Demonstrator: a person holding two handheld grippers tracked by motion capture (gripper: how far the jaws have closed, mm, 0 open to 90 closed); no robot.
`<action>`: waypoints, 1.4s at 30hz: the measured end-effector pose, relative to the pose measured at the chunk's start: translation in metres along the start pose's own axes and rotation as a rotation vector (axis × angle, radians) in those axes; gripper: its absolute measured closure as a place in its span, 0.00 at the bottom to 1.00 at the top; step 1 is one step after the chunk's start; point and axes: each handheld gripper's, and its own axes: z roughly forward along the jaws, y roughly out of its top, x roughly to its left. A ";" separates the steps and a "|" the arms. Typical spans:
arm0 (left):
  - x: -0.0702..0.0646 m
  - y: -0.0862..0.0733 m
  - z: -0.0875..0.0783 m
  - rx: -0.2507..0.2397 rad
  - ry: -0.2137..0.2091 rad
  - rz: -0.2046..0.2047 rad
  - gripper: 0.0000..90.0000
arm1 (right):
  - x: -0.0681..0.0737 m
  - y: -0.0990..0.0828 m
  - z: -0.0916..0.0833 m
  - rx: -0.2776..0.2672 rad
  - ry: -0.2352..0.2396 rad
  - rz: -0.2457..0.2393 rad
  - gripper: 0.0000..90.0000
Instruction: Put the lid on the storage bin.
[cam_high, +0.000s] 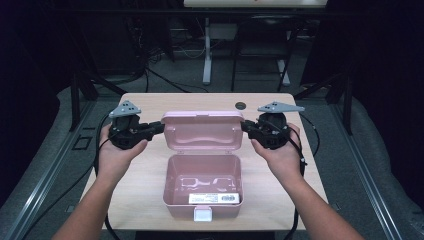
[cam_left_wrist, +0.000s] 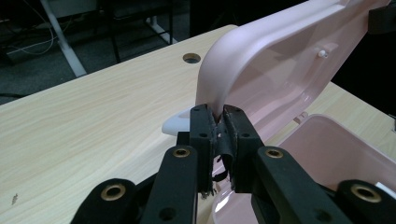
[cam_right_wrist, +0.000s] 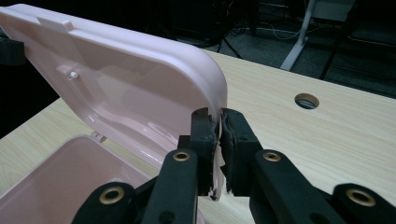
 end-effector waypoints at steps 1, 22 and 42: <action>0.000 0.000 0.000 0.000 0.000 0.000 0.92 | 0.000 0.000 0.000 -0.001 0.000 -0.001 0.92; -0.004 -0.003 -0.004 0.006 -0.009 0.006 0.91 | 0.003 -0.003 -0.005 -0.001 0.005 -0.006 0.91; -0.006 -0.007 -0.008 0.005 -0.025 0.003 0.90 | 0.007 -0.006 -0.011 -0.002 0.013 -0.013 0.90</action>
